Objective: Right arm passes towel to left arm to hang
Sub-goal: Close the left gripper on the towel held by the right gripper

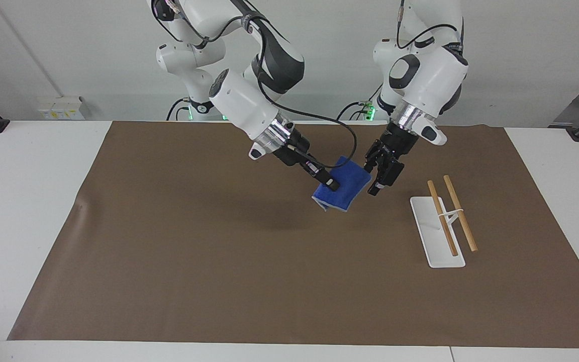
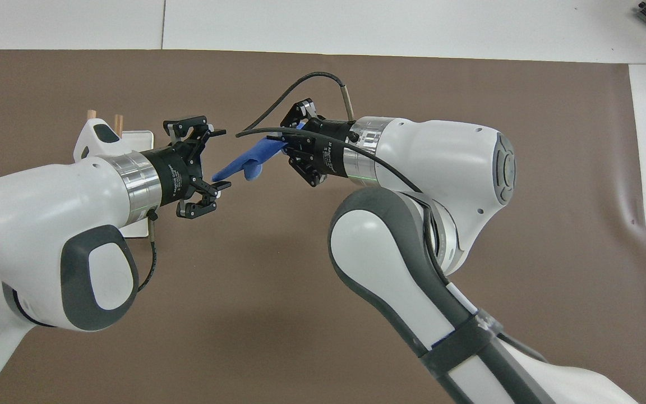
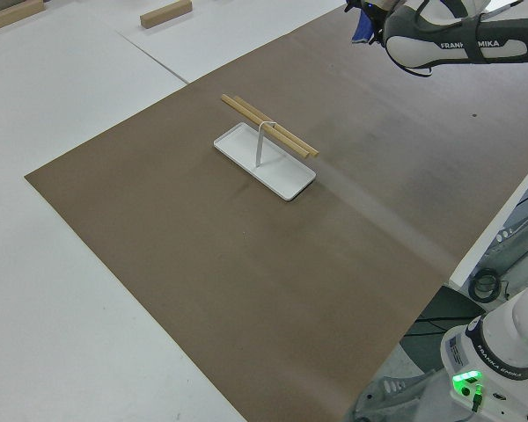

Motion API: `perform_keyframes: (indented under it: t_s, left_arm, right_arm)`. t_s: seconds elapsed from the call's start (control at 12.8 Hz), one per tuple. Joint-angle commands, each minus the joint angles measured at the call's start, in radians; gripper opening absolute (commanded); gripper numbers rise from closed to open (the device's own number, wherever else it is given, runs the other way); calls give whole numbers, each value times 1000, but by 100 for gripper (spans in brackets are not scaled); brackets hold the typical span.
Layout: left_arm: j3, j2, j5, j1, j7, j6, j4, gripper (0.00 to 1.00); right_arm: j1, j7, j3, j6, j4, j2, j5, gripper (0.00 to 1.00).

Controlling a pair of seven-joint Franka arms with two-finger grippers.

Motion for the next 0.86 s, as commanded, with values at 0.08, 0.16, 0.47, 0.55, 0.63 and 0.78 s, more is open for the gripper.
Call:
perform_keyframes:
  t_s: [0.08, 0.16, 0.47, 0.55, 0.63, 0.78]
  left_arm:
    - [16, 0, -20, -23, 59, 37, -19, 42]
    - [16, 0, -20, -20, 103, 35, -19, 32]
    - [16, 8, -20, -15, 148, 38, -8, 8]
    - [16, 8, -20, -15, 150, 40, -8, 1]
    - [14, 9, -20, -15, 154, 44, -7, 0]
    - [14, 12, -18, -17, 165, 64, -7, 0]
  right_arm:
    - [-10, 1, 2, -24, 21, 8, 18, 0]
    - [-11, 1, 2, -24, 22, 7, 18, 0]
    - [-22, 1, 1, -54, 24, -1, 10, 0]
    - [-20, 1, 1, -56, 24, -1, 9, 0]
    - [-22, 1, 1, -56, 22, -1, 9, 0]
    - [-20, 1, -1, -57, 22, -1, 9, 6]
